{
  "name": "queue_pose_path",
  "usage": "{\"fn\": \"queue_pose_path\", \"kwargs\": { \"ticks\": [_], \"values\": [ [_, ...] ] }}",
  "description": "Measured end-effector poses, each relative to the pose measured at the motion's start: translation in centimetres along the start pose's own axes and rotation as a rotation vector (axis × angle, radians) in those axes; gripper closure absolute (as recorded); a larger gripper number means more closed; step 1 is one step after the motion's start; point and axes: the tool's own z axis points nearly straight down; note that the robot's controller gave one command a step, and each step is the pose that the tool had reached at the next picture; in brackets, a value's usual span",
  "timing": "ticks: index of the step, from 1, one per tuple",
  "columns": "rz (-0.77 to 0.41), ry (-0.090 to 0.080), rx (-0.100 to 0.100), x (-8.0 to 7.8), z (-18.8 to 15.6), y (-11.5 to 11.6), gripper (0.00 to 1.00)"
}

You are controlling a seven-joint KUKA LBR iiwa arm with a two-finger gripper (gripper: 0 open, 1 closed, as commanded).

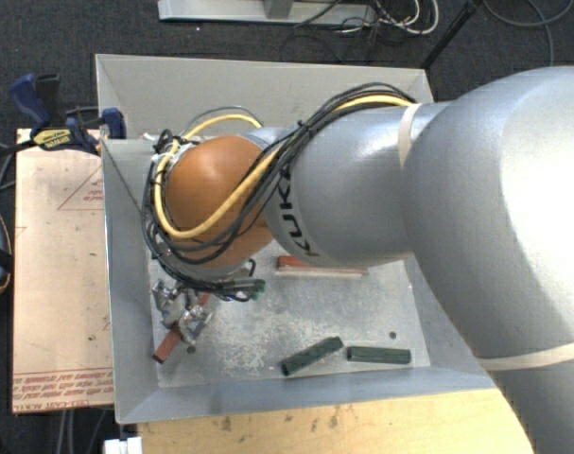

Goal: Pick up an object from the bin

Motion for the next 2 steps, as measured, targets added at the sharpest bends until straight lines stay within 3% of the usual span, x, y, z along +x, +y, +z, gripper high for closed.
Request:
{"fn": "queue_pose_path", "kwargs": {
  "ticks": [2],
  "values": [
    [0.003,0.001,0.000,-0.1,-8.3,0.0,1.00]
  ]
}}
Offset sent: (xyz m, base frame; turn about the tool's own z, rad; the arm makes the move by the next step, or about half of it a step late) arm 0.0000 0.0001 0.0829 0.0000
